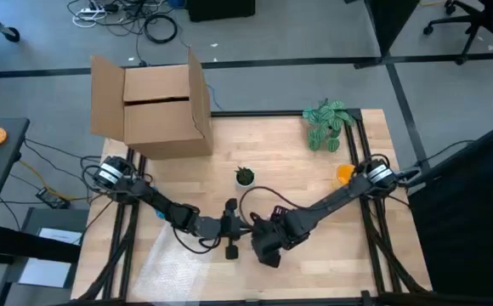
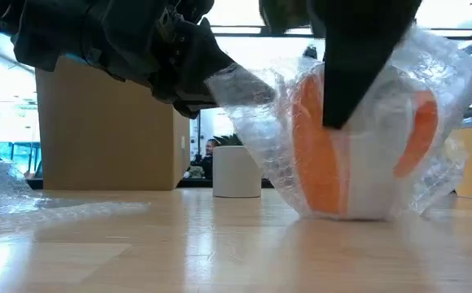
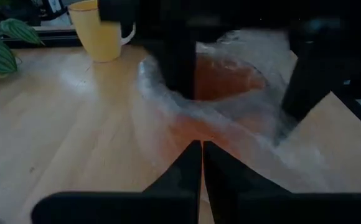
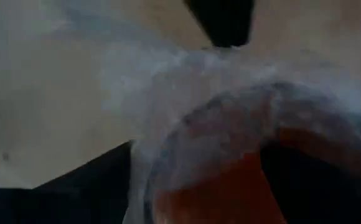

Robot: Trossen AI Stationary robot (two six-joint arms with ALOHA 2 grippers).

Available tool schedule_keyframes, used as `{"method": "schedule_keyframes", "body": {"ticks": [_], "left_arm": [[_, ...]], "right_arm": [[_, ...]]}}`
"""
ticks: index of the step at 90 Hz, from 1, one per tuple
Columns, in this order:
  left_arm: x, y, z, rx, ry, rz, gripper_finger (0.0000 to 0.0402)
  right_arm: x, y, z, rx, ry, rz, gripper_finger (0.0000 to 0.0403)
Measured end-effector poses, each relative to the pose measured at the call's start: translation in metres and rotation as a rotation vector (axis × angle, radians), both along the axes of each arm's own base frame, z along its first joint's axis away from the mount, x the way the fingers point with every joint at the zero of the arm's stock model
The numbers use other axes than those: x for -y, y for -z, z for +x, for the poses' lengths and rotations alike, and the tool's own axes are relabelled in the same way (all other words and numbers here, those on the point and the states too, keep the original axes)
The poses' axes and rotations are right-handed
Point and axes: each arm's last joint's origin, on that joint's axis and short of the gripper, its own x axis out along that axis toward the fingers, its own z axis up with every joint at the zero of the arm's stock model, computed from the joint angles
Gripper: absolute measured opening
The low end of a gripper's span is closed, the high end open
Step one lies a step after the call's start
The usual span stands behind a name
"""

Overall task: Wrap mug
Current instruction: Put the wrapped orange mug into the brown box

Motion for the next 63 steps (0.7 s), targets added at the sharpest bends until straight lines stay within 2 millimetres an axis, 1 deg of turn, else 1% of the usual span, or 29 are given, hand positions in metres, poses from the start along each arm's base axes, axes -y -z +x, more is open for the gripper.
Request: {"method": "schedule_keyframes", "body": {"ticks": [9, 17, 25, 34, 47, 57, 63], "left_arm": [[0.0, -0.001, 0.0, 0.002, 0.006, -0.002, 0.0], [0.0, -0.005, -0.001, 0.014, 0.007, -0.008, 0.0], [-0.001, -0.017, -0.004, 0.031, 0.008, -0.014, 0.0], [-0.001, -0.032, -0.011, 0.027, 0.023, 0.015, 0.0], [-0.006, -0.059, -0.028, -0.011, 0.008, 0.048, 0.0], [-0.012, -0.086, -0.051, -0.042, -0.004, 0.075, 0.0], [-0.018, -0.106, -0.069, -0.035, -0.01, 0.078, 0.0]], "right_arm": [[0.009, 0.011, -0.002, -0.028, 0.018, -0.016, 0.0299], [0.013, 0.014, -0.003, -0.043, 0.025, -0.019, 0.0285], [0.014, 0.015, -0.004, -0.048, 0.027, -0.016, 0.0265], [0.014, 0.016, -0.003, -0.044, 0.026, -0.011, 0.0233], [0.012, 0.017, -0.002, -0.038, 0.022, -0.005, 0.0168], [0.009, 0.018, -0.002, -0.028, 0.005, -0.005, 0.0102], [0.007, 0.017, -0.003, -0.03, -0.015, -0.003, 0.0058]]}}
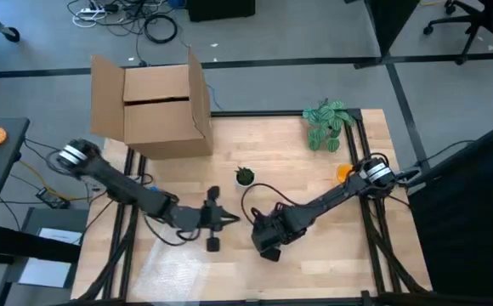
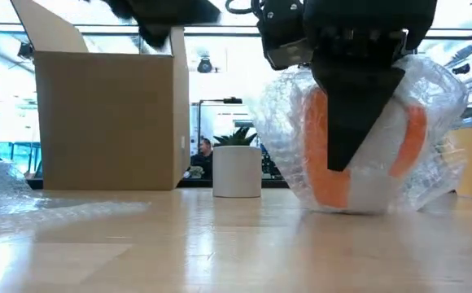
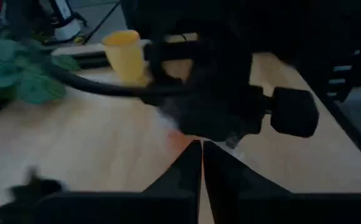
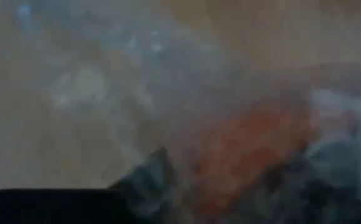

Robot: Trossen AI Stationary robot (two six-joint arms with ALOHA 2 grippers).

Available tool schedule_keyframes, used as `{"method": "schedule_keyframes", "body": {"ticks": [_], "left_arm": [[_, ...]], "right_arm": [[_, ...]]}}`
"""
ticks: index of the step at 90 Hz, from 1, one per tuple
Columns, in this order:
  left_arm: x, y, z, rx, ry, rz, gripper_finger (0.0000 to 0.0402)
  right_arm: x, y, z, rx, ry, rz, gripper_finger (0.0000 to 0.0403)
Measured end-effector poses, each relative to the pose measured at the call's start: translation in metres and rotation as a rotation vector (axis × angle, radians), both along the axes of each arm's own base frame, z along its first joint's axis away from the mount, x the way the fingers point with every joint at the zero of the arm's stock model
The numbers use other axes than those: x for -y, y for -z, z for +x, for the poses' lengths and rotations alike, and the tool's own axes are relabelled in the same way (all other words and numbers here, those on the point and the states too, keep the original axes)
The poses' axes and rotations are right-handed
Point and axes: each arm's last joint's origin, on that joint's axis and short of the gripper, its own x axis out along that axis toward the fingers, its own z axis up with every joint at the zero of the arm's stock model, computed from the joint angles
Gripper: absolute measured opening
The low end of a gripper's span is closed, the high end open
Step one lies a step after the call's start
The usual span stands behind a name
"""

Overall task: Wrap mug
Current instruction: Put the wrapped orange mug into the brown box

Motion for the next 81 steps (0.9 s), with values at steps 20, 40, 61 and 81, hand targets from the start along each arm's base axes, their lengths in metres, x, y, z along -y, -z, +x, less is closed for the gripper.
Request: {"method": "schedule_keyframes", "body": {"ticks": [20, 40, 61, 81], "left_arm": [[-0.043, -0.065, -0.067, 0.119, -0.23, 0.017, 0.0], [-0.105, -0.127, -0.115, 0.23, -0.681, 0.087, 0.0], [-0.153, -0.152, -0.112, 0.207, -1.054, 0.22, 0.0], [-0.2, -0.118, -0.084, -0.037, -1.209, 0.245, 0.0]], "right_arm": [[-0.012, -0.016, 0.003, 0.042, -0.055, 0.018, 0.0019], [-0.024, -0.063, 0.016, 0.18, -0.161, -0.03, 0.0012], [-0.015, -0.117, 0.023, 0.264, -0.228, -0.154, 0.0012], [-0.012, -0.146, 0.021, 0.297, -0.242, -0.157, 0.0011]]}}
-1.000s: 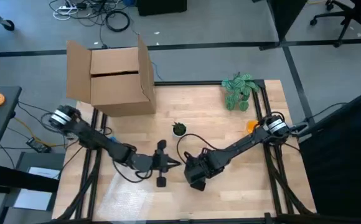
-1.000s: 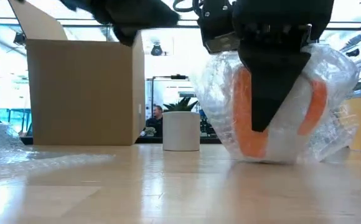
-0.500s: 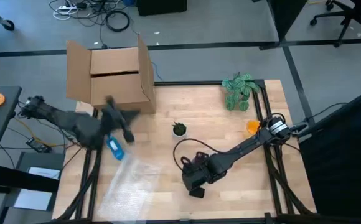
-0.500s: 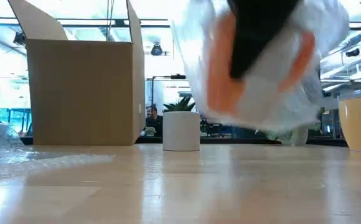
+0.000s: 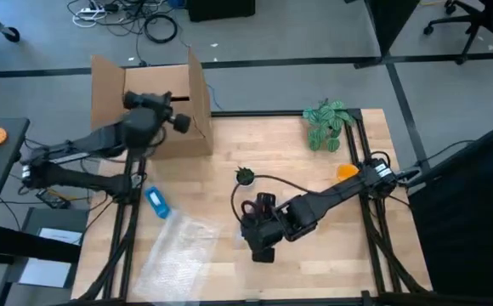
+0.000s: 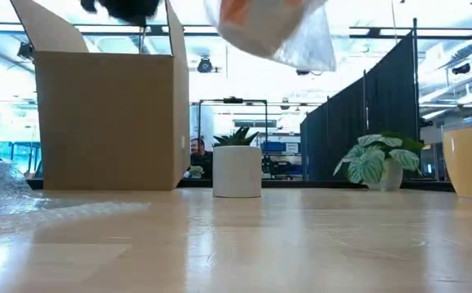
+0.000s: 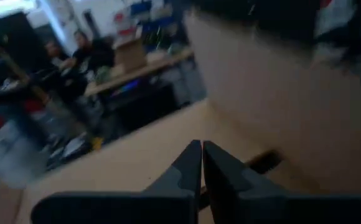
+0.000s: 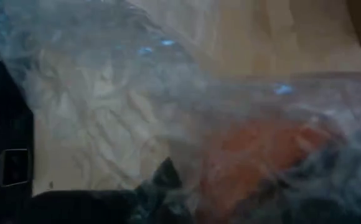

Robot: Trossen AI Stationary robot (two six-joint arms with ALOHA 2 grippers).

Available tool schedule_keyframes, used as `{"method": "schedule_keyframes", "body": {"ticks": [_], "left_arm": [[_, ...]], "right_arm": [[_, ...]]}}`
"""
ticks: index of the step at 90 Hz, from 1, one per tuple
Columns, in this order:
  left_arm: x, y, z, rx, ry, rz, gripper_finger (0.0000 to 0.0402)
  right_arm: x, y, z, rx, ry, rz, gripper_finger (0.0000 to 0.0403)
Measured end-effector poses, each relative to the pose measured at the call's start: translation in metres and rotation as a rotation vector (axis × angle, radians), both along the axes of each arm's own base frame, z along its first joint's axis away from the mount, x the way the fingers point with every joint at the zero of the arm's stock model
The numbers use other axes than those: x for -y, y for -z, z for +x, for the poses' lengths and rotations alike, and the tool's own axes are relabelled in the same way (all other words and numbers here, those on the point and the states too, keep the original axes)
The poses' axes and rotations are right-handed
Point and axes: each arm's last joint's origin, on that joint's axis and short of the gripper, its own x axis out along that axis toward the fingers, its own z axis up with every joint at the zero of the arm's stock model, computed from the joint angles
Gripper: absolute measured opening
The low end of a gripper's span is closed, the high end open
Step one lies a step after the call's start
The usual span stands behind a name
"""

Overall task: Wrap mug
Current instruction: Put the wrapped orange mug into the brown box

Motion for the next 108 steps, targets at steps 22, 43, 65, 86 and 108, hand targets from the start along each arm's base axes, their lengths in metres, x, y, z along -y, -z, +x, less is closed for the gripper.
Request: {"method": "schedule_keyframes", "body": {"ticks": [22, 43, 65, 86, 108], "left_arm": [[-0.028, 0.047, 0.035, -0.139, 0.093, -0.255, 0.0], [-0.012, 0.052, 0.076, -0.009, 0.473, -0.325, 0.0], [0.006, 0.038, 0.094, 0.14, 0.674, -0.271, 0.0], [0.01, 0.03, 0.105, 0.261, 0.769, -0.223, 0.0], [0.021, 0.032, 0.11, 0.235, 0.872, -0.234, 0.0]], "right_arm": [[-0.016, -0.017, -0.008, 0.052, -0.044, 0.037, 0.0011], [-0.023, -0.029, -0.011, 0.092, -0.055, 0.048, 0.0011], [-0.02, -0.045, -0.014, 0.135, -0.045, 0.028, 0.0011], [-0.005, -0.095, -0.005, 0.4, -0.104, -0.138, 0.0011], [0.057, -0.16, -0.001, 0.706, -0.057, -0.392, 0.0011]]}}
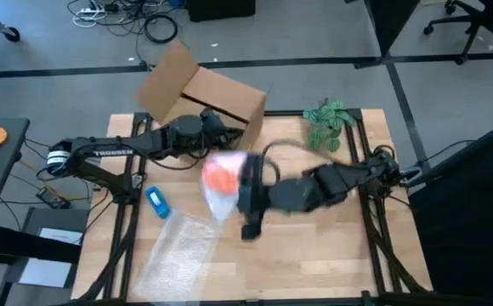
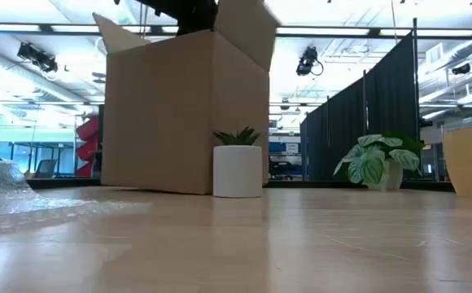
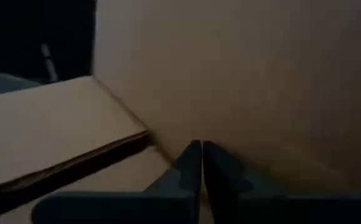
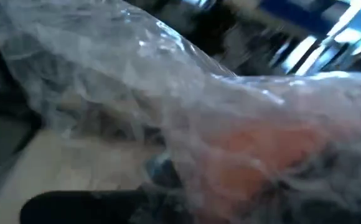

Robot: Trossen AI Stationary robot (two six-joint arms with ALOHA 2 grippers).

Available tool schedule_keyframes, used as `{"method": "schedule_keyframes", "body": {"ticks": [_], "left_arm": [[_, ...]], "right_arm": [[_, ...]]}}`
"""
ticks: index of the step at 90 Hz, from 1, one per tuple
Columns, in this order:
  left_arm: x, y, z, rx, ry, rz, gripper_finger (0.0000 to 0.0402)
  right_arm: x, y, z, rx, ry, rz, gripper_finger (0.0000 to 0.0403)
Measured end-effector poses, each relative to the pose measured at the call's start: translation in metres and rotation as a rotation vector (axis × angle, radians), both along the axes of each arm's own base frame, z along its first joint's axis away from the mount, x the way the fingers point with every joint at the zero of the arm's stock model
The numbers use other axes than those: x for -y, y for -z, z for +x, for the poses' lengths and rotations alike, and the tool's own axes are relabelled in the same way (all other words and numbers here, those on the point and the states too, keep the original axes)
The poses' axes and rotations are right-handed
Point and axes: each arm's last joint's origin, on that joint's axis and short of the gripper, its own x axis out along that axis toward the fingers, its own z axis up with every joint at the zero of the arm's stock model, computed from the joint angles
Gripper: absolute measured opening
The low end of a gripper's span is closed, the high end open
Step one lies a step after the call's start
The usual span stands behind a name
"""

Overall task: Wrap mug
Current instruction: Put the wrapped orange mug into the brown box

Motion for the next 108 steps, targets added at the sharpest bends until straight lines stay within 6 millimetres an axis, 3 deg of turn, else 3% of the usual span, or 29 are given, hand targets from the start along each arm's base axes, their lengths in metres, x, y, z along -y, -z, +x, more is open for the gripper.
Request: {"method": "schedule_keyframes", "body": {"ticks": [12, 23, 44, 57, 69, 84, 99, 108], "left_arm": [[0.006, 0.004, -0.006, -0.09, -0.045, 0.033, 0.0], [0.012, 0.008, -0.006, -0.138, -0.031, 0.065, 0.0], [0.035, 0.015, -0.004, -0.158, 0.153, 0.126, 0.0], [0.044, 0.01, -0.011, -0.169, 0.2, 0.179, 0.0], [0.045, -0.002, -0.03, -0.169, 0.202, 0.189, 0.0], [0.044, -0.02, -0.071, -0.174, 0.164, 0.192, 0.0], [0.042, -0.033, -0.117, -0.154, 0.045, 0.163, 0.0], [0.041, -0.027, -0.13, -0.163, -0.003, 0.128, 0.0]], "right_arm": [[0.057, -0.024, -0.007, 0.084, 0.098, -0.015, 0.0011], [0.108, -0.029, -0.004, 0.11, 0.125, -0.001, 0.0011], [0.206, -0.004, 0.021, 0.098, 0.17, 0.08, 0.0011], [0.247, 0.018, 0.033, 0.07, 0.157, 0.16, 0.0011], [0.261, 0.05, 0.044, -0.09, 0.109, 0.254, 0.0011], [0.25, 0.084, 0.049, -0.338, 0.061, 0.334, 0.0011], [0.24, 0.101, 0.043, -0.522, 0.058, 0.38, 0.0011], [0.239, 0.104, 0.041, -0.562, 0.061, 0.39, 0.0011]]}}
